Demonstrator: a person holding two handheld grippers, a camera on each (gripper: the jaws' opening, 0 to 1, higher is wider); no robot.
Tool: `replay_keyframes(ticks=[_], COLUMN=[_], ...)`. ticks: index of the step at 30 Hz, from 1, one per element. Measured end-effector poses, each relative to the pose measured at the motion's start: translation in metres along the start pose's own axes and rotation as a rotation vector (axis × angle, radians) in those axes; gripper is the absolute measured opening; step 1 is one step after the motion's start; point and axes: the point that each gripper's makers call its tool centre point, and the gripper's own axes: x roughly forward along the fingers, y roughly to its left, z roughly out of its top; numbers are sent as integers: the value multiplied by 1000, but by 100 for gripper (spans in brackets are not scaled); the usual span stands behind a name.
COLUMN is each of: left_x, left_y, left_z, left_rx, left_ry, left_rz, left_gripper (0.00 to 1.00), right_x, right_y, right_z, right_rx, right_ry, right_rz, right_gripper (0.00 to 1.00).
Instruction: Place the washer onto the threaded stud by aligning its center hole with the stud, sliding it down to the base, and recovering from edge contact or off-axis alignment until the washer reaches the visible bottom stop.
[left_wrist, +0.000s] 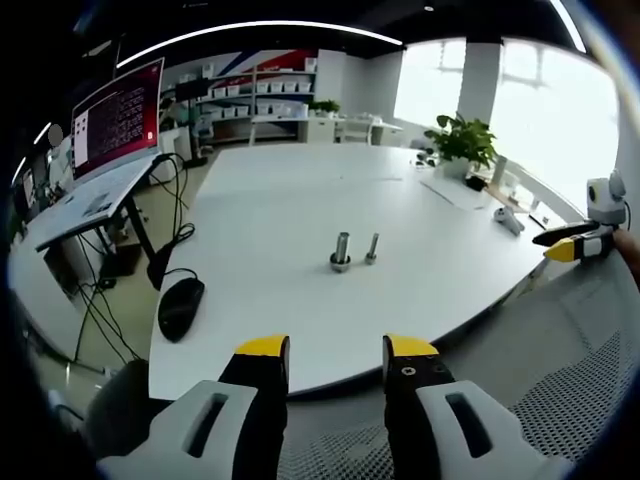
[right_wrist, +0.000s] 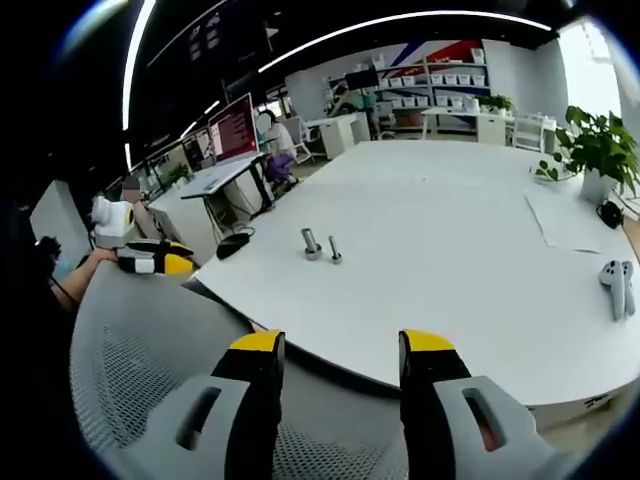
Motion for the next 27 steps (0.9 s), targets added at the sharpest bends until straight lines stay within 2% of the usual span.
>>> replay_keyframes(ticks=[9,14,16,18,19,20,23,27], left_x=[-1,-1,-1,-2,-2,-2,-2,-2], left_y=[-2,0,1,5,4,4,1,4], left_z=[2,2,4,5,6,6,4,4], left_rx=[-6,-14,-26,-40,-43,-39,-28,-31], left_ry=[-8,-15,-26,-41,-44,-41,-30,-34], left_rz=[4,10,18,31,30,29,23,26], left_gripper=[35,35,35,36,36,36,37,38], right_x=[0,1,0,1,1,1,2,2], right_y=[1,2,0,-1,4,7,6,5], right_z=[-7,-6,-8,-16,-26,-28,-21,-24], right_rx=[13,28,37,51,59,55,56,58], right_ry=[30,20,33,77,148,169,118,134], right_rz=[-2,16,-3,-8,17,27,22,21], right_gripper=[46,41,41,42,42,42,41,40])
